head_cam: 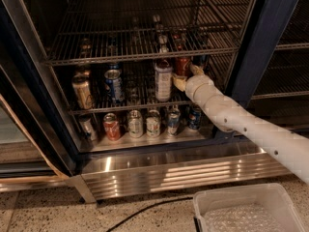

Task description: Pick coke can from middle shelf of fridge

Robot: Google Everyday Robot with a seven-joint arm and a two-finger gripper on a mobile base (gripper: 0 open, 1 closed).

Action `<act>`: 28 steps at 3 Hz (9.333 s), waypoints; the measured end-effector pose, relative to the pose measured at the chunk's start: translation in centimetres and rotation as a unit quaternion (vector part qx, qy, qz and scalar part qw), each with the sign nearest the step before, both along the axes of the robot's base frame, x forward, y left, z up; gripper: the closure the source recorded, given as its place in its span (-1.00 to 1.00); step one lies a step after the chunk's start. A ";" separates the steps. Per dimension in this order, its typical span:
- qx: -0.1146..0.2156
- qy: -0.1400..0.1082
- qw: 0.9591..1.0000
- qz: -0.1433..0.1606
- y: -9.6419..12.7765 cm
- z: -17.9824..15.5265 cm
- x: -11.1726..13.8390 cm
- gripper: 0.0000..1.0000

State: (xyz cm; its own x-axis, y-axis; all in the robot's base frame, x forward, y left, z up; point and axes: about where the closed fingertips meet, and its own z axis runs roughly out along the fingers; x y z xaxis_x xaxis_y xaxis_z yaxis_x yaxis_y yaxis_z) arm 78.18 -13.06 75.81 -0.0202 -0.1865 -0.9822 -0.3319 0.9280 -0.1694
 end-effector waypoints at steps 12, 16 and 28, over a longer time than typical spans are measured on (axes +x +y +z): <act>-0.030 -0.022 0.999 -0.025 1.6 -1.8 7.1 -0.26; -0.030 -0.022 0.999 -0.025 1.7 -1.8 7.1 1.00; 0.017 0.034 0.999 0.021 -2.5 2.1 -6.3 1.00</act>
Offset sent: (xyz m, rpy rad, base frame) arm 0.0204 -0.0116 0.0018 -0.0085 -0.0238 -0.0428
